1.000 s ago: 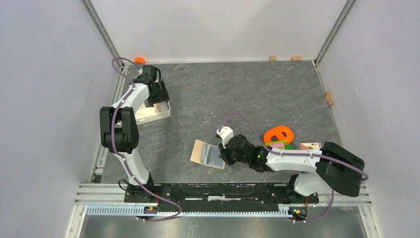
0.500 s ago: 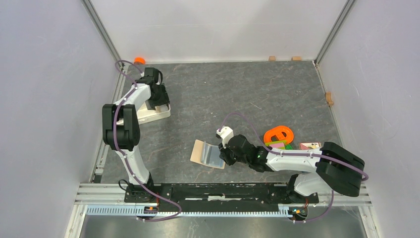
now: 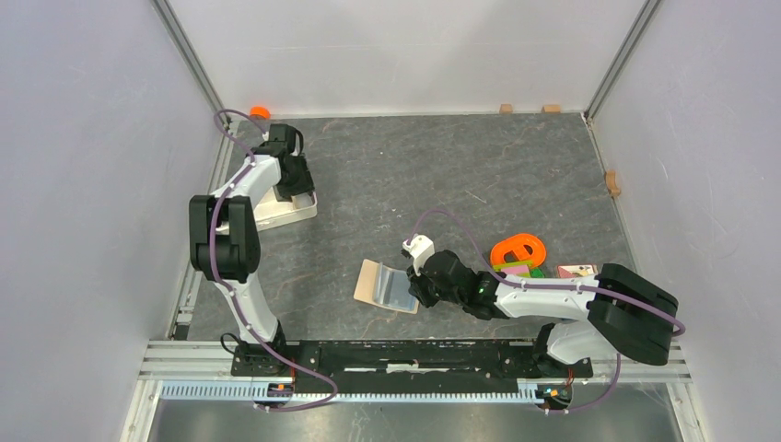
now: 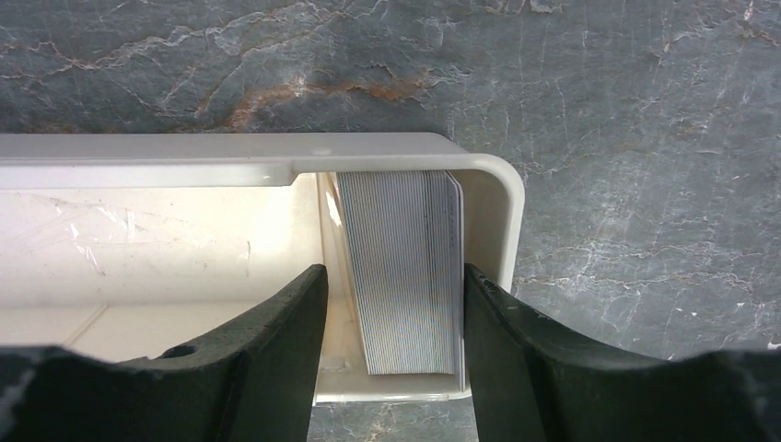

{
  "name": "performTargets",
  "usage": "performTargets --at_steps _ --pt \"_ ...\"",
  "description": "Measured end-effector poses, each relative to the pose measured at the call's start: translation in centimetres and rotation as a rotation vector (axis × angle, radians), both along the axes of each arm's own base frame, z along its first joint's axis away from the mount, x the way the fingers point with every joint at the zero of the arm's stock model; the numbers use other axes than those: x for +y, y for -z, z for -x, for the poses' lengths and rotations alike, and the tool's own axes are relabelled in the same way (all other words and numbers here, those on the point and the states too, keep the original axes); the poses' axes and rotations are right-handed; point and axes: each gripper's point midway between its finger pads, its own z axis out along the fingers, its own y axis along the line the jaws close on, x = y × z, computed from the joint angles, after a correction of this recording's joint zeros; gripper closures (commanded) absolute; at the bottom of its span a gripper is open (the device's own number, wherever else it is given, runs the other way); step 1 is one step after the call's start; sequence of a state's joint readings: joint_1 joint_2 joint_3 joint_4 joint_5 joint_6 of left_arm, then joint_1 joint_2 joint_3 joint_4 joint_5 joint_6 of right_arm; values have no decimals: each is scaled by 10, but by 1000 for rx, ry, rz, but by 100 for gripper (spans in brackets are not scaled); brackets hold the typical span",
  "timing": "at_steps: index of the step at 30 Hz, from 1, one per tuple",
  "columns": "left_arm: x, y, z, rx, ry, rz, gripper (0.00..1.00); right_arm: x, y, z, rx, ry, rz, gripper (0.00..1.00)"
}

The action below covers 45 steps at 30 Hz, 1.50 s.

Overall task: Put the credit cards into the card holder
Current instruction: Pick up the credit card from the storage box.

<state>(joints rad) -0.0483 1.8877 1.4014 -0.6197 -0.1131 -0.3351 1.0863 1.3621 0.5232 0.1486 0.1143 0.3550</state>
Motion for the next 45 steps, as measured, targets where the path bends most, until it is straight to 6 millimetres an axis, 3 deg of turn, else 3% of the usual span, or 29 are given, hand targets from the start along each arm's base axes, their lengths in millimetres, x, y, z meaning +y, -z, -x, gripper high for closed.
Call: performTargets --at_steps 12,21,32,37,45 --pt "0 -5 0 -11 0 0 46 0 0 0 0 0 0 81" --pt "2 -23 -2 -57 -7 -10 49 0 0 0 0 0 0 81" --pt "0 -27 -3 -69 -1 -5 68 0 0 0 0 0 0 81" --pt "-3 -29 -4 -77 7 9 84 0 0 0 1 0 1 81" --pt "-4 -32 -6 -91 10 14 92 0 1 0 4 2 1 81"
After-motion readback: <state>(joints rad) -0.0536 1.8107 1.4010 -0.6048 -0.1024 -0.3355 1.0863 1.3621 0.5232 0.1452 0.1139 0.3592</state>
